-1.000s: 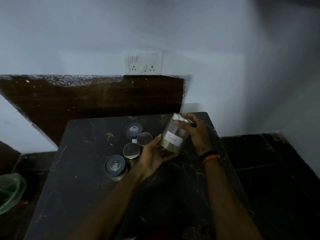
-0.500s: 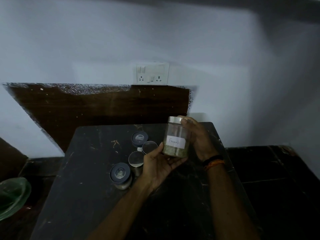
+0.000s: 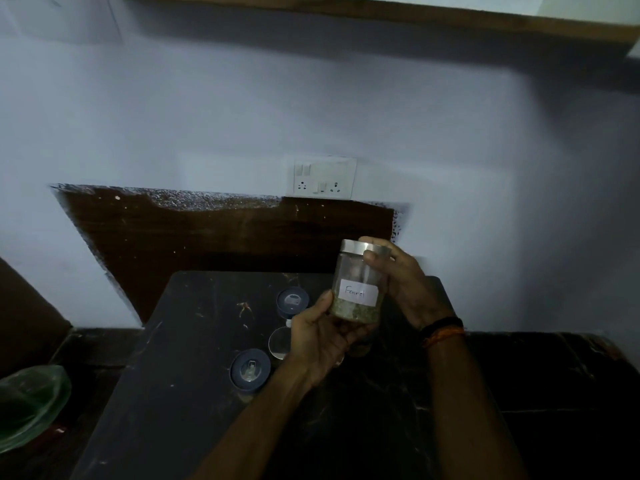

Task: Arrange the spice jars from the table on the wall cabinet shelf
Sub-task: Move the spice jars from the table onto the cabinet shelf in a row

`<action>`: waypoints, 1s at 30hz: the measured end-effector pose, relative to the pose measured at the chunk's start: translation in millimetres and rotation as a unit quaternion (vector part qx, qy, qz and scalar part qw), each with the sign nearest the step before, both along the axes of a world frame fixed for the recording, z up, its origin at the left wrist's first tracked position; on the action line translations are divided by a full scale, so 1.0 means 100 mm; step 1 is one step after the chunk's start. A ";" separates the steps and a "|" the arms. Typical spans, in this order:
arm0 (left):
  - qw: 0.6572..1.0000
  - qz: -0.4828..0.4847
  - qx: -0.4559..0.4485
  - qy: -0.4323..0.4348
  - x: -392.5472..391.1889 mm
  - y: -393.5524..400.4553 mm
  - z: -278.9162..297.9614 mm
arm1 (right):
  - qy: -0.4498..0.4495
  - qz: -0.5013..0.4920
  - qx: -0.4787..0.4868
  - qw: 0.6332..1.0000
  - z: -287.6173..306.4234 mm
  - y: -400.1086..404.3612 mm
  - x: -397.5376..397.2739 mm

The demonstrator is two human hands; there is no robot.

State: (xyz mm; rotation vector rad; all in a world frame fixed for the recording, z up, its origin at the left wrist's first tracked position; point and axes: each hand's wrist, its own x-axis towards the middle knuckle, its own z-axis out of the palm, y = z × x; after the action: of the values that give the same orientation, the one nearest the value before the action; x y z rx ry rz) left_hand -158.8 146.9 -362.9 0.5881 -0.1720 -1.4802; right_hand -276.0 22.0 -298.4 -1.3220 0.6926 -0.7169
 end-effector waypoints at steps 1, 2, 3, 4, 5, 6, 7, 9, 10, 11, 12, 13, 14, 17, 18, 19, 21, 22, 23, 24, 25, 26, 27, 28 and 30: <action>1.000 0.002 -0.012 -0.005 0.03 -0.02 0.04 | 0.002 0.005 -0.008 1.000 0.07 -0.02 0.02; 1.000 0.007 -0.026 -0.008 0.06 -0.05 0.10 | 0.002 0.009 -0.018 1.000 0.16 -0.04 0.05; 0.999 0.010 -0.038 -0.007 0.09 -0.07 0.14 | 0.000 0.013 -0.027 1.000 0.23 -0.04 0.08; 0.999 0.013 -0.052 -0.005 0.13 -0.09 0.21 | -0.005 0.014 -0.039 0.999 0.32 -0.04 0.12; 0.998 0.015 -0.066 -0.006 0.16 -0.12 0.28 | -0.011 0.011 -0.050 0.999 0.41 -0.04 0.16; 0.997 0.015 -0.081 -0.007 0.19 -0.13 0.35 | -0.019 0.004 -0.062 0.998 0.49 -0.04 0.21; 0.995 0.018 -0.097 -0.012 0.23 -0.16 0.45 | -0.031 -0.005 -0.076 0.997 0.60 -0.04 0.26; 0.992 0.023 -0.121 -0.019 0.30 -0.21 0.64 | -0.055 -0.024 -0.099 0.993 0.80 -0.04 0.34; 0.991 0.025 -0.131 -0.027 0.34 -0.23 0.75 | -0.067 -0.029 -0.111 0.991 0.91 -0.04 0.38; 0.989 0.027 -0.141 -0.036 0.39 -0.25 0.85 | -0.079 -0.032 -0.120 0.989 1.01 -0.04 0.42; 0.986 0.028 -0.154 -0.054 0.45 -0.28 0.97 | -0.092 -0.034 -0.129 0.987 1.13 -0.04 0.46; 0.984 0.030 -0.163 -0.070 0.51 -0.30 1.07 | -0.102 -0.034 -0.136 0.985 1.23 -0.04 0.49; 0.980 0.037 -0.171 -0.089 0.57 -0.33 1.21 | -0.109 -0.035 -0.151 0.982 1.37 -0.05 0.53; 0.972 0.048 -0.189 -0.128 0.72 -0.39 1.60 | -0.126 -0.036 -0.193 0.972 1.73 -0.09 0.63; 0.970 0.053 -0.197 -0.134 0.75 -0.40 1.71 | -0.132 -0.032 -0.202 0.970 1.84 -0.10 0.65; 0.967 0.060 -0.205 -0.138 0.79 -0.41 1.84 | -0.136 -0.028 -0.213 0.967 1.97 -0.12 0.68; 0.964 0.070 -0.217 -0.140 0.85 -0.43 2.07 | -0.139 -0.018 -0.235 0.962 2.19 -0.14 0.74; 0.961 0.073 -0.225 -0.143 0.88 -0.44 2.19 | -0.144 -0.012 -0.245 0.959 2.31 -0.15 0.77; 0.959 0.074 -0.232 -0.145 0.91 -0.44 2.28 | -0.146 -0.007 -0.255 0.956 2.41 -0.15 0.79; 0.956 0.076 -0.241 -0.149 0.95 -0.44 2.38 | -0.148 -0.002 -0.266 0.952 2.52 -0.15 0.82; 0.953 0.076 -0.251 -0.153 0.98 -0.45 2.47 | -0.150 0.001 -0.275 0.950 2.62 -0.15 0.84; 0.950 0.074 -0.261 -0.156 1.00 -0.45 2.55 | -0.154 0.003 -0.280 0.948 2.71 -0.15 0.87; 0.946 0.073 -0.272 -0.163 1.04 -0.45 2.65 | -0.161 0.007 -0.283 0.945 2.81 -0.15 0.90; 0.942 0.072 -0.280 -0.168 1.07 -0.45 2.72 | -0.168 0.011 -0.285 0.944 2.89 -0.16 0.93; 0.937 0.068 -0.292 -0.178 1.14 -0.46 2.87 | -0.182 0.018 -0.290 0.939 3.05 -0.19 1.00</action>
State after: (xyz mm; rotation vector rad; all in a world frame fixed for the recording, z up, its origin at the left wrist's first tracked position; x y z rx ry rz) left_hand -44.5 101.0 -75.6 0.3640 -0.8100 -1.0987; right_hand -176.4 3.4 6.2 -1.6634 0.1517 -1.1571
